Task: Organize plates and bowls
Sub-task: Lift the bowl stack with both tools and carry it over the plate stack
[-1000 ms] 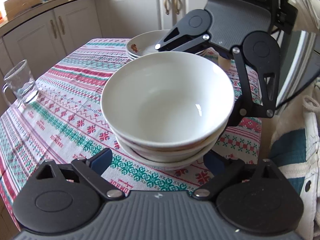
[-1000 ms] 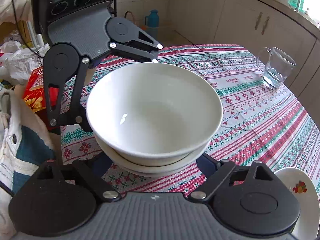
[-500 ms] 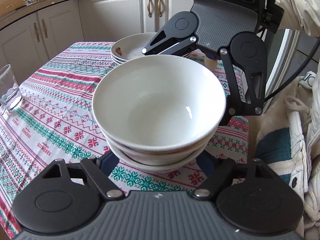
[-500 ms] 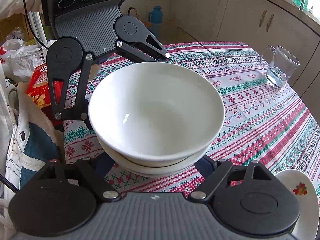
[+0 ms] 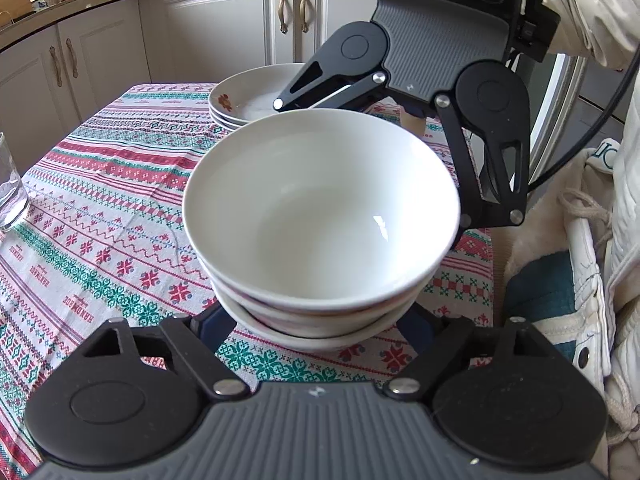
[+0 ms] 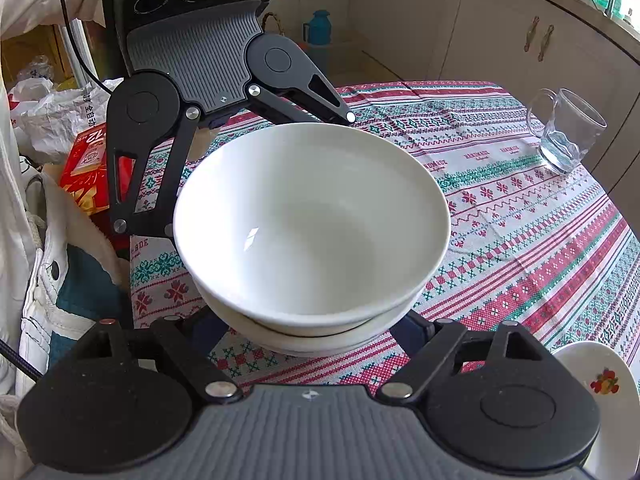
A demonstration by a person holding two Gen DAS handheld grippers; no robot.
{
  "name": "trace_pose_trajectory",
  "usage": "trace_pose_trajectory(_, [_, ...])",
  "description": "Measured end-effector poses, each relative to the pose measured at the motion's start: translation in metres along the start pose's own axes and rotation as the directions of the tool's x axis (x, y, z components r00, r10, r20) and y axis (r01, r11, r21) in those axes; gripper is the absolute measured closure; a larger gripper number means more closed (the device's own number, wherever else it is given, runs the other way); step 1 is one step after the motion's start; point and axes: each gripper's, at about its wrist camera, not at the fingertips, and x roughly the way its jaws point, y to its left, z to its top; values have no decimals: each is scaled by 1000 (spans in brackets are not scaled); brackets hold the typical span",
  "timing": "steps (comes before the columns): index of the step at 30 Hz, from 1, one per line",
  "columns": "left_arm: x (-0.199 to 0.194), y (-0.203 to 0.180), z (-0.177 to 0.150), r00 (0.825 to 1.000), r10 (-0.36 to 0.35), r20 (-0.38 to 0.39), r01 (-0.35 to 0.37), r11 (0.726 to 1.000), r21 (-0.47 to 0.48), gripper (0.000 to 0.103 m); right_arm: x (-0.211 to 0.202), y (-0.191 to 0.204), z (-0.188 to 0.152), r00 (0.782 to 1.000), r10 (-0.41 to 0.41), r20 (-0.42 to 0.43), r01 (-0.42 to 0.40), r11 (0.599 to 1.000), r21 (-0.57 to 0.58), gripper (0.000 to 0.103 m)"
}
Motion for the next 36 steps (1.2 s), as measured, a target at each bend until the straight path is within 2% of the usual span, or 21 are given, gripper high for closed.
trace_pose_trajectory(12, [0, -3, 3, 1000, 10, -8, -10, 1000, -2, 17, 1, -1, 1, 1000, 5, -4, -5, 1000, 26, 14])
trace_pose_trajectory(20, [-5, -10, 16, 1000, 20, -7, -20, 1000, 1, 17, -11, -1, -1, 1000, 5, -1, -5, 999, 36, 14])
trace_pose_trajectory(28, [-7, -16, 47, 1000, 31, -2, -31, 999, 12, 17, -36, -9, -5, 1000, 0, 14, 0, 999, 34, 14])
trace_pose_trajectory(36, [8, -14, 89, 999, 29, 21, -30, 999, 44, 18, -69, -31, -20, 999, -29, 34, 27, 998, 48, 14])
